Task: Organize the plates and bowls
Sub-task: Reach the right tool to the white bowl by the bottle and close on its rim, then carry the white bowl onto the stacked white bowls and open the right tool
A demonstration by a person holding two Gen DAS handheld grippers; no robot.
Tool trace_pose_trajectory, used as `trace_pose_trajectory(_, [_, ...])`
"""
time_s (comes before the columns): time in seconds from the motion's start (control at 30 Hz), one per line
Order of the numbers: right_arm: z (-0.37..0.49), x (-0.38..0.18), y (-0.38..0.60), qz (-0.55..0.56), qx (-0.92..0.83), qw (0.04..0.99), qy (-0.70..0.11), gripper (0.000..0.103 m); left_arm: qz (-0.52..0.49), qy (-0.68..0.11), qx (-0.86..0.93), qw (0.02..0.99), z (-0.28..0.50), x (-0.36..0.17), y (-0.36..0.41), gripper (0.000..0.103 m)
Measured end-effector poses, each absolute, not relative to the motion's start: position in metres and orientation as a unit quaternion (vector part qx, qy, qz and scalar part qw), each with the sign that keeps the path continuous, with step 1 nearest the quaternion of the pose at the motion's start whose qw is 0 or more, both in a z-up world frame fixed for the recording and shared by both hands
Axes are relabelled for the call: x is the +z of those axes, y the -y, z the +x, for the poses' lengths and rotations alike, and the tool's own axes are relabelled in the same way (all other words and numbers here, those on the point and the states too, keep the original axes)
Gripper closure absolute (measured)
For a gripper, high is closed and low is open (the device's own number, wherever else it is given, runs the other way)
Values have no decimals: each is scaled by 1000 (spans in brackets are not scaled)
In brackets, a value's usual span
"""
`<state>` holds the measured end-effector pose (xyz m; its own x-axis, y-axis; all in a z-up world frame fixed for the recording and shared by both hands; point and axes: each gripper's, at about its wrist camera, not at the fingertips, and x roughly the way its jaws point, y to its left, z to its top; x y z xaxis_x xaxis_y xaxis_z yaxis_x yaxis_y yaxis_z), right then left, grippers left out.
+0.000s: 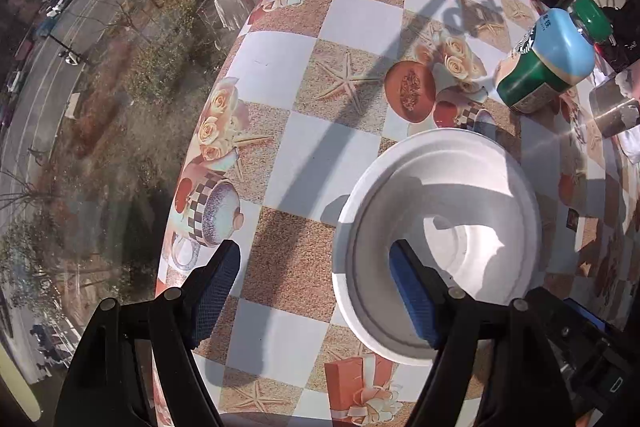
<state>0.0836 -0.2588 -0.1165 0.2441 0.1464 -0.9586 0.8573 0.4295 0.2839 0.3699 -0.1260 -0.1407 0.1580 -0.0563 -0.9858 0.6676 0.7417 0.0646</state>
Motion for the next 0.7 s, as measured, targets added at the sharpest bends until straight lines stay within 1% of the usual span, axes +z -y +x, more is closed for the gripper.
trace_pose_trajectory(0.23, [113,-137,261,464,-261,644,-550,18,268,-605,-253,706,381,-162,136,23])
trace_pose_trajectory(0.27, [117,-138,261,464,-258,644,-551,23,265,-612,-257,700,382,-164,134,23])
trace_pose_trajectory(0.3, [119,-141,260,467,-254,643,-552,31,259,-618,-263,694,382,-166,133,25])
trace_pose_trajectory(0.33, [121,-144,260,472,-249,639,-554,34,255,-624,-269,688,381,-168,132,35])
trace_pose_trajectory(0.37, [122,-147,259,476,-245,636,-556,40,247,-626,-276,686,381,-168,132,42])
trace_pose_trajectory(0.4, [122,-150,258,478,-242,633,-559,49,243,-627,-283,684,380,-167,132,47])
trace_pose_trajectory(0.43, [122,-152,256,480,-240,630,-562,56,243,-628,-292,679,378,-166,133,58])
trace_pose_trajectory(0.47, [121,-154,255,483,-237,627,-563,66,244,-627,-301,676,375,-165,135,68])
trace_pose_trajectory(0.53, [120,-153,254,484,-236,630,-560,69,259,-624,-311,668,366,-164,140,71])
trace_pose_trajectory(0.6, [119,-153,252,493,-222,629,-559,83,266,-622,-315,665,360,-163,138,71])
trace_pose_trajectory(0.63, [119,-153,251,493,-220,627,-562,88,266,-625,-315,662,357,-163,135,71])
trace_pose_trajectory(0.7, [116,-150,248,482,-224,627,-569,88,270,-628,-316,658,347,-163,128,72])
